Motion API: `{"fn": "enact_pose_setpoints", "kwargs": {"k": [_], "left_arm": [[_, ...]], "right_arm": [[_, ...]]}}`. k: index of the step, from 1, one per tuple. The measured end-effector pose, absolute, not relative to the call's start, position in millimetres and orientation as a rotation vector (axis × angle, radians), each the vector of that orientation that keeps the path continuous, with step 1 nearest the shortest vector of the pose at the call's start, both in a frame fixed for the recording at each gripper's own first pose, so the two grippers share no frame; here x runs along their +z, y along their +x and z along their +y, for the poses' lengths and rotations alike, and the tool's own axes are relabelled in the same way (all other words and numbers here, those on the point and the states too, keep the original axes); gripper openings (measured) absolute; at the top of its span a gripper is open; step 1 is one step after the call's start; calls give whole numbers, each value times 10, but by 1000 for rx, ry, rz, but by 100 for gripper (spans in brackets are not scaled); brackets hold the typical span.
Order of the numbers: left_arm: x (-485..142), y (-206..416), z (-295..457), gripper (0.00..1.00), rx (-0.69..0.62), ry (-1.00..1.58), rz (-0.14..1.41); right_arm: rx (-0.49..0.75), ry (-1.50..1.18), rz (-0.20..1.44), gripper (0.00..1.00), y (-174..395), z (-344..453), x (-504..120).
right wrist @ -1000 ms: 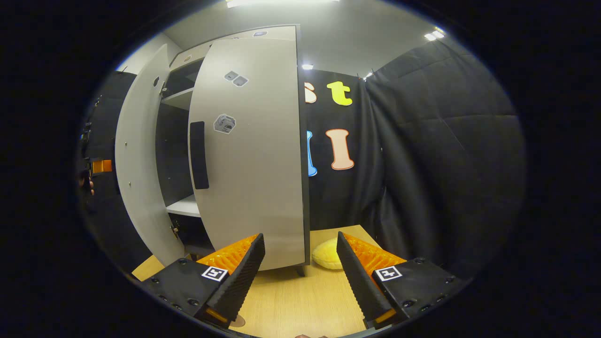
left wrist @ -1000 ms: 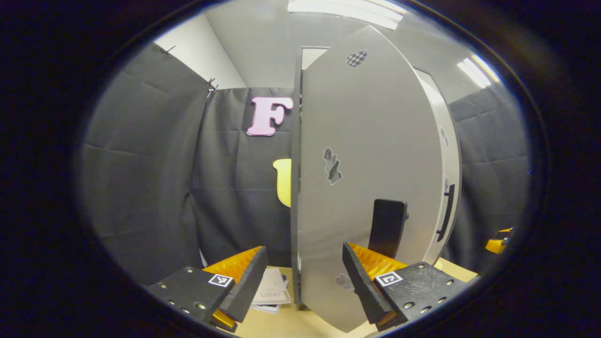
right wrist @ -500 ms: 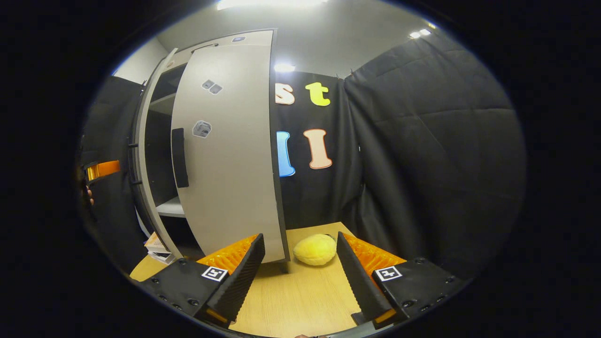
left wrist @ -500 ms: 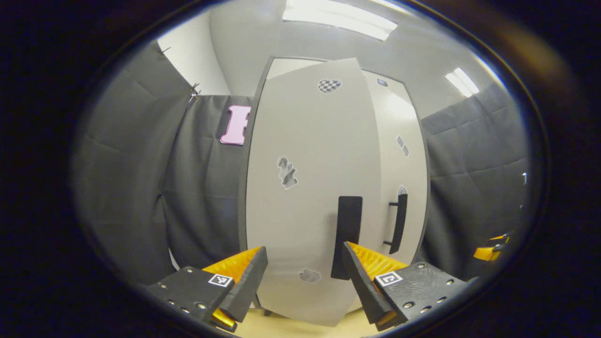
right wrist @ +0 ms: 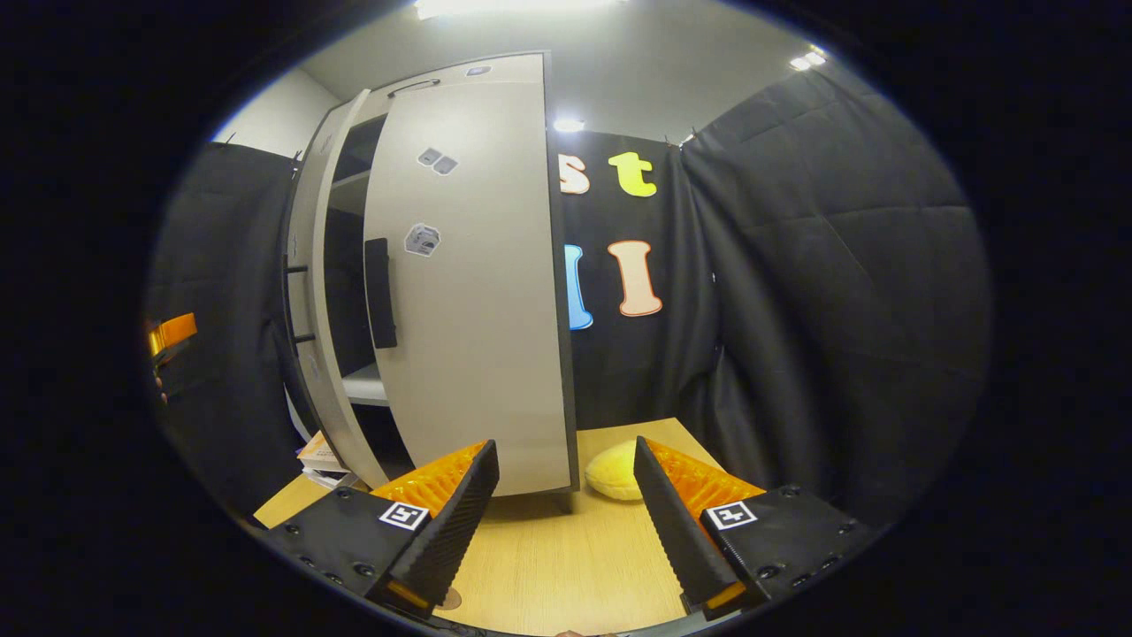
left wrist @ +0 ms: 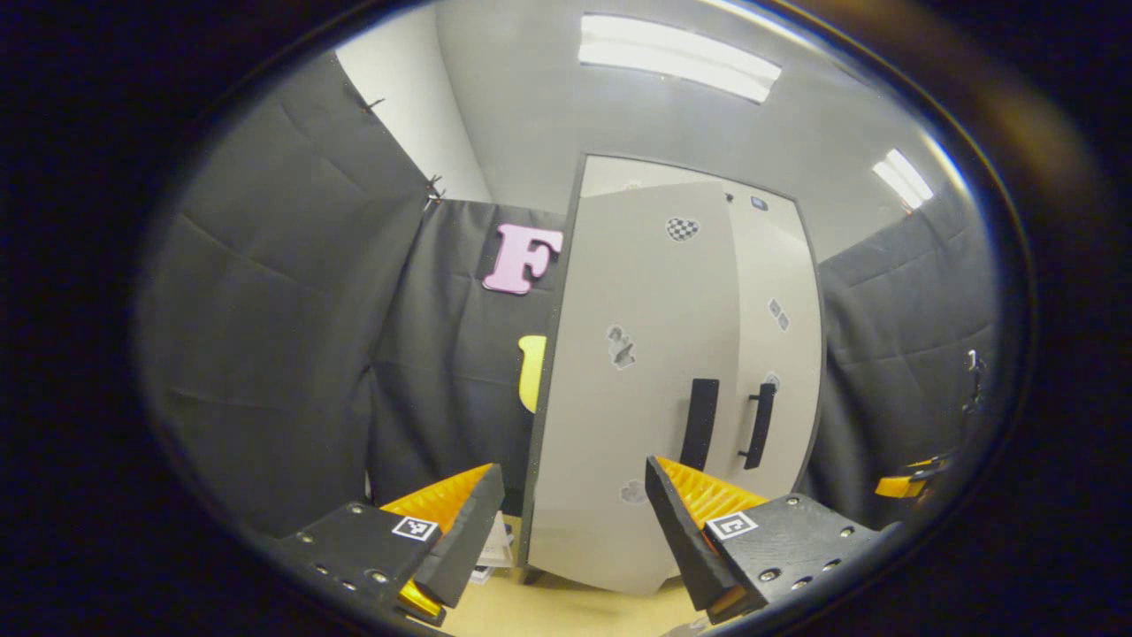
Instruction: Grasp the bottle in the cabinet with the left hand and place it on the coaster, then close the right door with the right hand and the left door with the left hand.
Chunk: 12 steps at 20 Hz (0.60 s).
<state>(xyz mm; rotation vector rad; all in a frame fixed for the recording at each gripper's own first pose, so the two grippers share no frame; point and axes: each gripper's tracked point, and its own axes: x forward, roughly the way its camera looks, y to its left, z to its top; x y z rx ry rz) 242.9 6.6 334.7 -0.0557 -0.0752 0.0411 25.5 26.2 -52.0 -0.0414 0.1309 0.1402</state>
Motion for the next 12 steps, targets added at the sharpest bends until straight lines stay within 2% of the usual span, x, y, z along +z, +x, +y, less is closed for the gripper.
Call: {"fn": "enact_pose_setpoints", "kwargs": {"k": [3,4,5,6,7,12], "left_arm": [[3285,2184,233,99,88,-8,-64],[3248,2129,265,94,99,8,-55],[3241,2078,292,94,110,18,-49],[3214,2047,303,99,116,20,-46],[3218,2038,283,94,115,15,-49],[3303,1972,227,94,113,7,-79]], "right_arm": [[164,-41,125,98,286,324,-483],[169,-42,126,98,294,341,-490],[175,-45,128,98,313,360,-495],[180,-46,132,98,324,378,-493],[188,-44,134,98,330,401,-493],[216,-34,112,98,340,510,-397]]}}
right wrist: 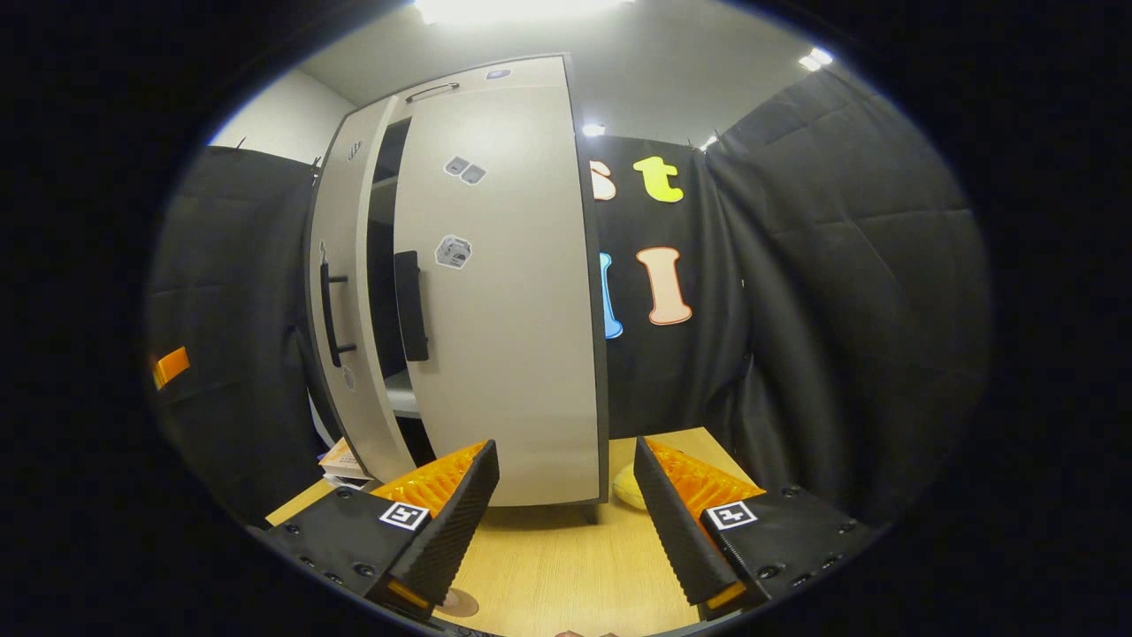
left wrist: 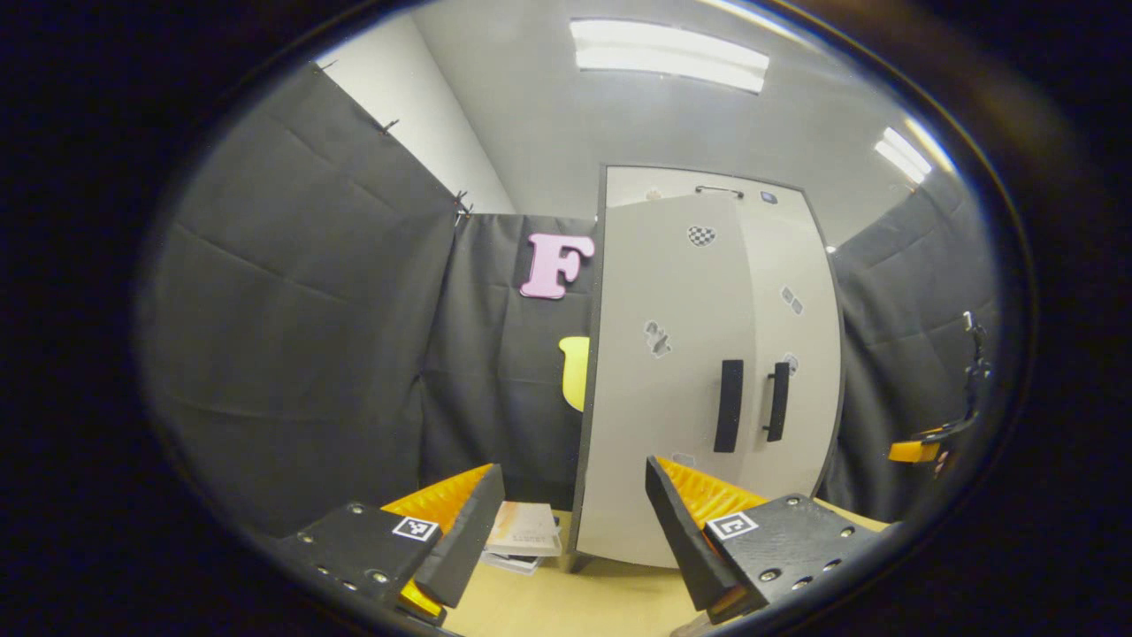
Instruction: Grasp the bottle in the cabinet with the left hand and place it on the coaster, then close the right door with the right hand and the left door with the left hand.
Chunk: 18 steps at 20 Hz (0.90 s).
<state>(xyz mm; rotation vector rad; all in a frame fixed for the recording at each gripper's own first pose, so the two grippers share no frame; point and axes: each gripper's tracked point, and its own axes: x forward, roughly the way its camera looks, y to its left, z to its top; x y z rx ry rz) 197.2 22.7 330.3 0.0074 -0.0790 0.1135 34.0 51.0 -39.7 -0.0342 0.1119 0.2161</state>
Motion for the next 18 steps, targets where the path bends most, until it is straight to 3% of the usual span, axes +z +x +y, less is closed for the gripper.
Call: {"fn": "enact_pose_setpoints", "kwargs": {"k": [3,9,11,13,14,18], "left_arm": [[3326,2025,190,99,107,21,-84],[3546,2143,24,88,86,32,-146],[3582,2194,-28,99,77,42,-159],[3559,2228,-97,99,62,39,-161],[3528,2248,-122,94,55,31,-158],[3401,2454,-191,94,33,-4,-137]], "right_arm": [[215,-35,99,98,335,485,-364],[158,-14,86,98,323,228,-334],[131,-4,72,98,321,133,-307],[99,-2,61,98,296,25,-272],[85,0,59,98,288,-21,-276],[31,-1,57,98,224,-171,-237]]}}
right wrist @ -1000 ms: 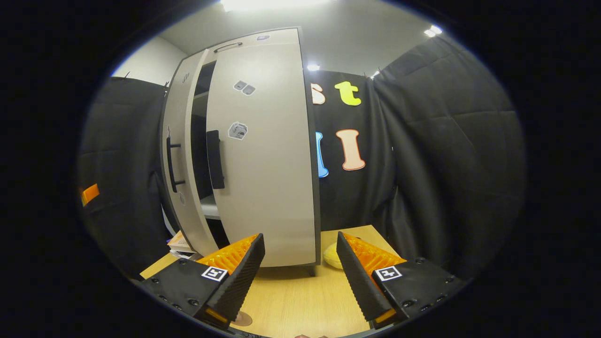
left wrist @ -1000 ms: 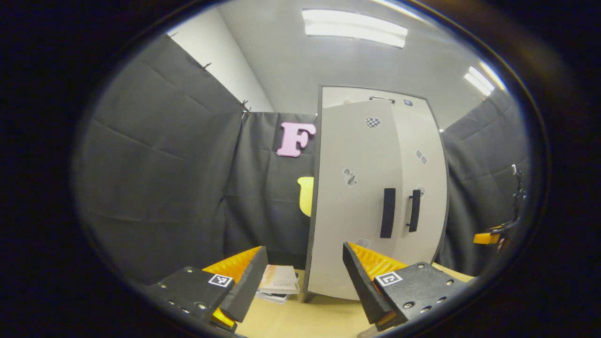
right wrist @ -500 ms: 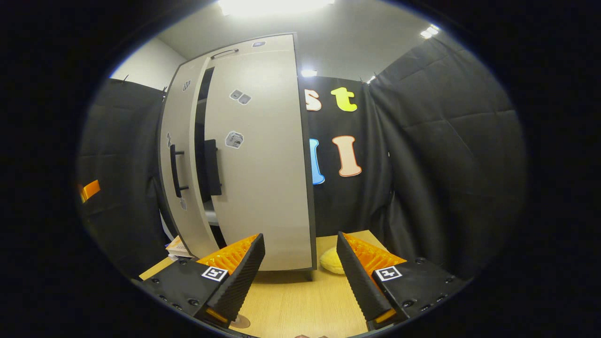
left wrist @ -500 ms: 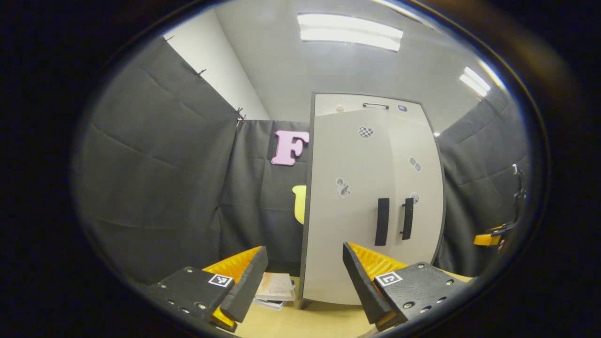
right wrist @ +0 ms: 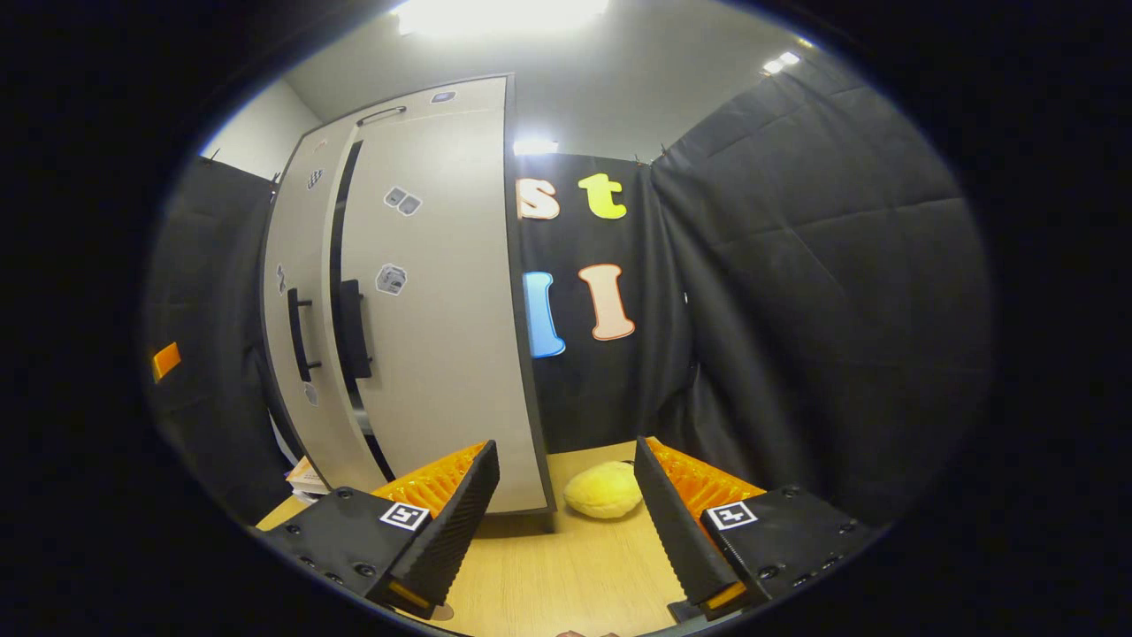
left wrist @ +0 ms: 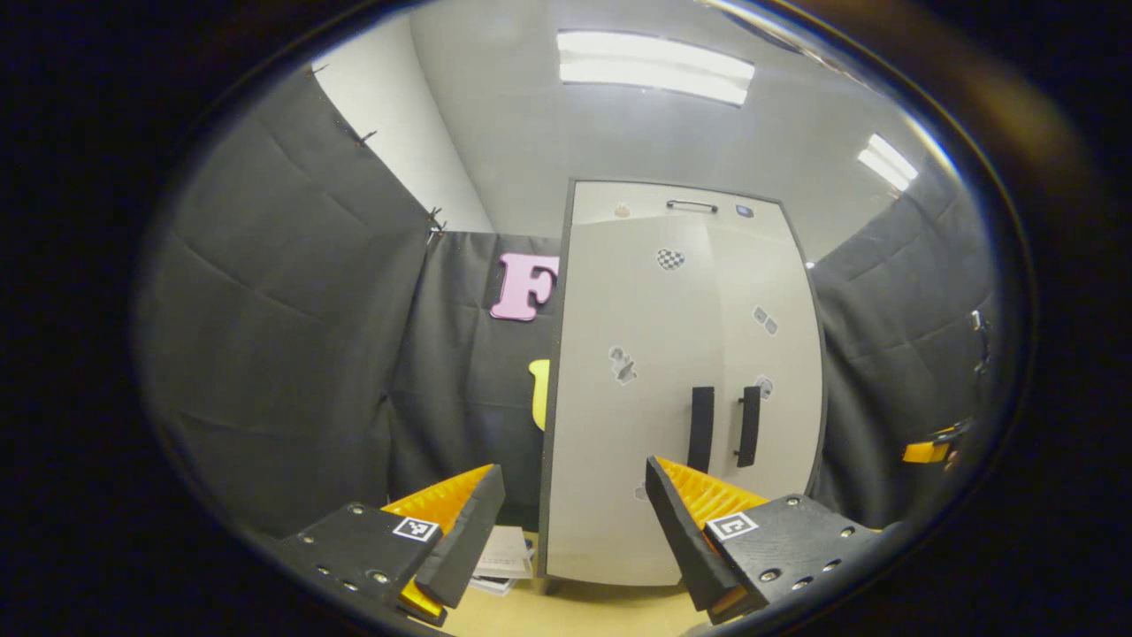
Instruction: Grasp the bottle in the cabinet with the left hand and place it on the coaster, then close the right door with the right hand and the left door with the left hand.
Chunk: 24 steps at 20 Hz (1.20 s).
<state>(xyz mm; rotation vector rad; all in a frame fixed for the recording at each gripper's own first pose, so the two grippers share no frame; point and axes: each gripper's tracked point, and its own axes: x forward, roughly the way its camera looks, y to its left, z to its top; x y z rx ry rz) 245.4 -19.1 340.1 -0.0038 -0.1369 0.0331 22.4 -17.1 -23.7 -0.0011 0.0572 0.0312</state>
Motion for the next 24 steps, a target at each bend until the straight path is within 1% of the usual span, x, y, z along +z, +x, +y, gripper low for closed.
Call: {"fn": "enact_pose_setpoints", "kwargs": {"k": [1,2,3,5,6,7,8,9,10,11,12,13,15,16,17,22,23,24], "left_arm": [[3367,2526,-210,99,25,-10,-122],[3345,2580,-244,99,13,-13,-112],[3352,2667,-265,94,7,-11,-110],[3387,2753,-282,94,8,1,-109],[3388,2775,-279,99,10,7,-109],[3416,2793,-295,99,8,13,-121],[3413,2809,-297,94,13,12,-121],[3396,2804,-290,99,20,6,-110],[3382,2790,-285,99,24,5,-104],[3417,2749,-255,94,31,18,-108],[3420,2696,-216,94,40,40,-107],[3426,2652,-166,99,48,65,-96],[3442,2525,-30,99,76,102,-81],[3466,2477,34,94,94,104,-85],[3501,2435,83,93,111,94,-92],[3514,2339,156,94,156,-8,-119],[3499,2338,153,99,166,-20,-115],[3486,2333,116,99,171,-25,-110]], "right_arm": [[16,2,55,98,199,-204,-222],[5,10,53,98,165,-229,-217],[-6,18,47,98,141,-253,-192],[-34,25,35,98,130,-301,-156],[-38,27,43,98,124,-305,-191],[-39,24,37,96,136,-291,-182],[-41,19,32,95,142,-300,-192],[-37,18,35,92,159,-281,-206],[-31,22,38,92,177,-265,-234],[-20,31,44,95,206,-227,-251],[-8,40,53,95,240,-170,-297],[3,49,58,95,275,-115,-318],[26,65,53,95,364,-15,-305],[40,68,54,95,406,41,-306],[55,68,56,95,447,93,-309],[139,23,67,95,615,237,-264],[148,13,64,95,665,244,-239],[157,9,63,95,707,245,-220]]}}
